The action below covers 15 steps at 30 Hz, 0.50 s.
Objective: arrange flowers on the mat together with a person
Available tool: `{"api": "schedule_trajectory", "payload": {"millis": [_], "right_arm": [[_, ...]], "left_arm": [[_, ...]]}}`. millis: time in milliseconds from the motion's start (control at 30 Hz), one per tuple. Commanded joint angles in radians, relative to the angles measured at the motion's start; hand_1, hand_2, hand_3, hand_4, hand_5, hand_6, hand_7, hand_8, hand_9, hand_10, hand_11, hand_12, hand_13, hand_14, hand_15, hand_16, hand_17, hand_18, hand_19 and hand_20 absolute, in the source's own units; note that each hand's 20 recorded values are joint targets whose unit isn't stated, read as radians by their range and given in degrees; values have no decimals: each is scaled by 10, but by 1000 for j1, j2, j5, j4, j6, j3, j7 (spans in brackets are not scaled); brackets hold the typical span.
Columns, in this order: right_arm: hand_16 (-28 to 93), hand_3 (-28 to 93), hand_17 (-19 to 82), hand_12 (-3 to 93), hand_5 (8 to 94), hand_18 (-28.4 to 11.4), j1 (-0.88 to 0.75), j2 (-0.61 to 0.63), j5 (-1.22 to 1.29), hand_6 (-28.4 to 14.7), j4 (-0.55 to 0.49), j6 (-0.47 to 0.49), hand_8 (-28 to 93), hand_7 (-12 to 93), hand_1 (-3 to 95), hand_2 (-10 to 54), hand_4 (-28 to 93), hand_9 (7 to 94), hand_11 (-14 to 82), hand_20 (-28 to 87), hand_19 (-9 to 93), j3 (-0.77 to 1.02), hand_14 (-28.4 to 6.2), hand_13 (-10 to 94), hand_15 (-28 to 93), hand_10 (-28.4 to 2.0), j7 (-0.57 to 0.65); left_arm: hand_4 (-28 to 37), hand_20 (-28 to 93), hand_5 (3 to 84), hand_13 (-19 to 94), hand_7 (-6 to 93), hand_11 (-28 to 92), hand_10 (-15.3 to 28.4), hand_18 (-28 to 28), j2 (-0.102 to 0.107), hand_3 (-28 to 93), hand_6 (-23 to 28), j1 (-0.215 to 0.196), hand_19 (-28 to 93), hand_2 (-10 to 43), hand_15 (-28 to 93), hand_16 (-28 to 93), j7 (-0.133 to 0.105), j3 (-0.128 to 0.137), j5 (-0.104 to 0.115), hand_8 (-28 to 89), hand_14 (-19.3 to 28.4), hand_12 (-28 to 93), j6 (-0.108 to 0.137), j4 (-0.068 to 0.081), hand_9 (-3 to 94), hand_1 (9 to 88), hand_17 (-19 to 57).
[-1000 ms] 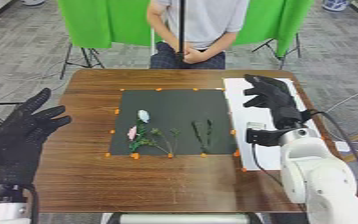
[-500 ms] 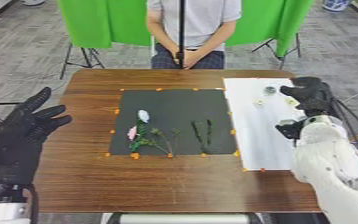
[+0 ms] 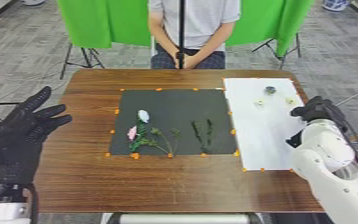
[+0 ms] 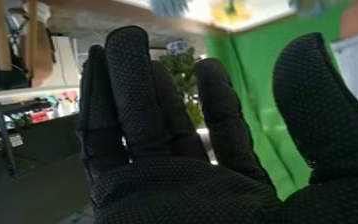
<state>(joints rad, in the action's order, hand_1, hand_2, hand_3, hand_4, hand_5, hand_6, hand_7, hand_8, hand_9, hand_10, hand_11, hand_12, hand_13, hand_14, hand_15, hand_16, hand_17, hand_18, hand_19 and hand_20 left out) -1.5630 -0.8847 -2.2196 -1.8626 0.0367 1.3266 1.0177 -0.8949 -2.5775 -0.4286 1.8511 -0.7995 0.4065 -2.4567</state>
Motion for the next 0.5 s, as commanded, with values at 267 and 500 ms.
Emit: {"api": "schedule_trajectory", "payload": {"millis": [267, 500], "right_arm": [[42, 733, 225, 134, 501, -258, 137, 15, -13, -43, 149, 64, -105, 101, 395, -59, -248, 476, 129, -110, 856, -126, -198, 529, 665, -249, 46], [49, 736, 268, 136, 603, -247, 167, 21, -21, -29, 199, 48, -115, 121, 468, -69, -263, 615, 163, -129, 879, -170, -157, 620, 622, -202, 37]], "left_arm": [[-283, 149, 336, 264, 159, 265, 198, 240, 5, 766, 57, 9, 509, 62, 579, -104, 4, -12, -4, -111, 284, 111, 5, 2, 365, 167, -87], [-283, 149, 336, 264, 159, 265, 197, 240, 6, 765, 58, 1, 509, 62, 580, -105, -8, -12, 2, -112, 284, 111, 9, 2, 365, 170, -87]]}}
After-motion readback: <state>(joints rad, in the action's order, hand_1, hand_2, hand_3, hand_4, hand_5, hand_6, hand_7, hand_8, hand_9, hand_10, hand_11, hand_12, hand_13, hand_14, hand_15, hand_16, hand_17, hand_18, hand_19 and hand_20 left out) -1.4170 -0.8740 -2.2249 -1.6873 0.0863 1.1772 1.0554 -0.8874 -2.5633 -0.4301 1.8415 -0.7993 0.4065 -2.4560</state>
